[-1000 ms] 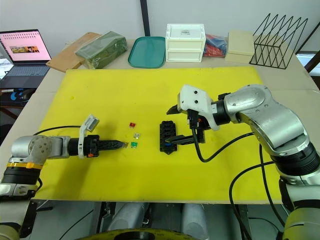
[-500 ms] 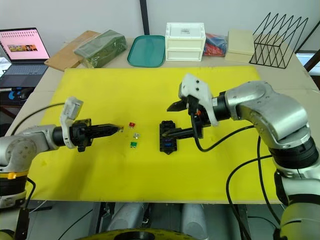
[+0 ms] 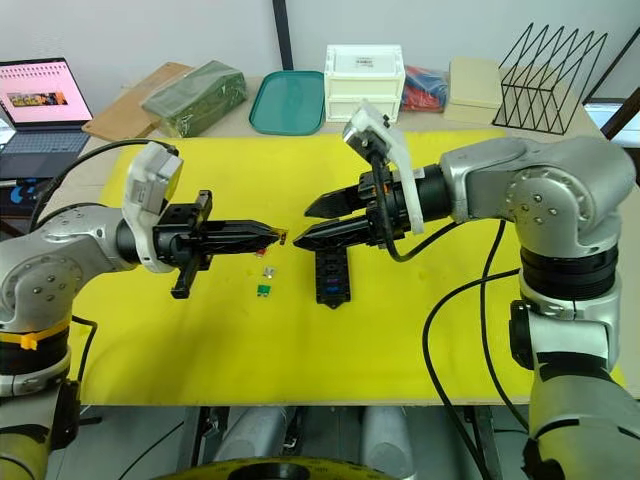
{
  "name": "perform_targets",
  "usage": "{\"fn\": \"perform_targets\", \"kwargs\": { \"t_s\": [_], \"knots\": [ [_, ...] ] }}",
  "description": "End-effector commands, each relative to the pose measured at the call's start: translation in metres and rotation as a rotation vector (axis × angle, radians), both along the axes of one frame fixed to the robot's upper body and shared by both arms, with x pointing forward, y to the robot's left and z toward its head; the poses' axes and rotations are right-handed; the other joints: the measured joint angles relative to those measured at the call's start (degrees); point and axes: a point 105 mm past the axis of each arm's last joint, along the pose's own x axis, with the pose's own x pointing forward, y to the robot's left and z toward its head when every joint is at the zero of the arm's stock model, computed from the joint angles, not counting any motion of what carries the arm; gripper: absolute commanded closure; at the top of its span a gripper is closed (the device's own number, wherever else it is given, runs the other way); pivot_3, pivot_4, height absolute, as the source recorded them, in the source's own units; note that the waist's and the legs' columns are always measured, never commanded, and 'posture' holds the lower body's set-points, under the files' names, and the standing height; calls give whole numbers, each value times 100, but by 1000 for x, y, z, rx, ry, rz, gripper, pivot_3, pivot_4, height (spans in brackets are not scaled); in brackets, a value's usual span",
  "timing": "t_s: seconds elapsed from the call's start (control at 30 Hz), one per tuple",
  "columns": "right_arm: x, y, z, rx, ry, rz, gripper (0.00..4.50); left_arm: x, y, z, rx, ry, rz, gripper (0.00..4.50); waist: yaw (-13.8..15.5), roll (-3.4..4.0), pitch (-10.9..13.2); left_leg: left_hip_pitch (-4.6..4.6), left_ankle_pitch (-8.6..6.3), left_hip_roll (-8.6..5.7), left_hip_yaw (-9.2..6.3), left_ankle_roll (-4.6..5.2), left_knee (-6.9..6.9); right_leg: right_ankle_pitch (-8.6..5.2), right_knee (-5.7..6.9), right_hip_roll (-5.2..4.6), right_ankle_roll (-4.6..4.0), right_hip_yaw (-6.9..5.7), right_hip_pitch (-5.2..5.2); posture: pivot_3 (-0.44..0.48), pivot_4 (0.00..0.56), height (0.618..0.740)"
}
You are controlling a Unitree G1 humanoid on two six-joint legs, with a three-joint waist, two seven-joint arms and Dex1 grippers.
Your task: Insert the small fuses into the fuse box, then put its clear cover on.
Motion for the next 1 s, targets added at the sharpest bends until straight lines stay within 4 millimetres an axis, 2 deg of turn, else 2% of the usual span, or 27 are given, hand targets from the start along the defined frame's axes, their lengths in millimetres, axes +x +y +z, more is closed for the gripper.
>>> {"fn": "perform_targets", "kwargs": {
  "t_s": [0.03,0.07,0.17,0.33,1.0],
  "knots": [
    [-4,2,12,28,-28,11,1174,-1,-1,8,-1,-56,-2,4500,-19,0,0,1,0,0,0,0,0,0,2,0,0,0,-1,0,150,740],
    [-5,2,12,29,-27,14,1174,0,-1,8,-1,-58,-1,4500,-20,0,0,1,0,1,0,0,0,0,3,1,0,0,-2,0,150,740],
    [-5,5,12,32,-26,15,1688,0,-2,10,-5,-63,1,4500,-17,0,0,0,0,0,0,0,0,0,3,1,0,0,-2,0,150,740],
    [-4,9,12,34,-35,13,3300,1,-2,10,-7,-64,6,4500,-17,0,0,0,0,0,0,0,0,0,3,1,0,0,-2,0,150,740],
    [-2,11,9,19,-41,3,3300,2,-3,9,-5,-62,18,4500,-15,0,0,0,0,0,0,0,0,0,2,1,0,0,-2,0,150,740]
  ]
}}
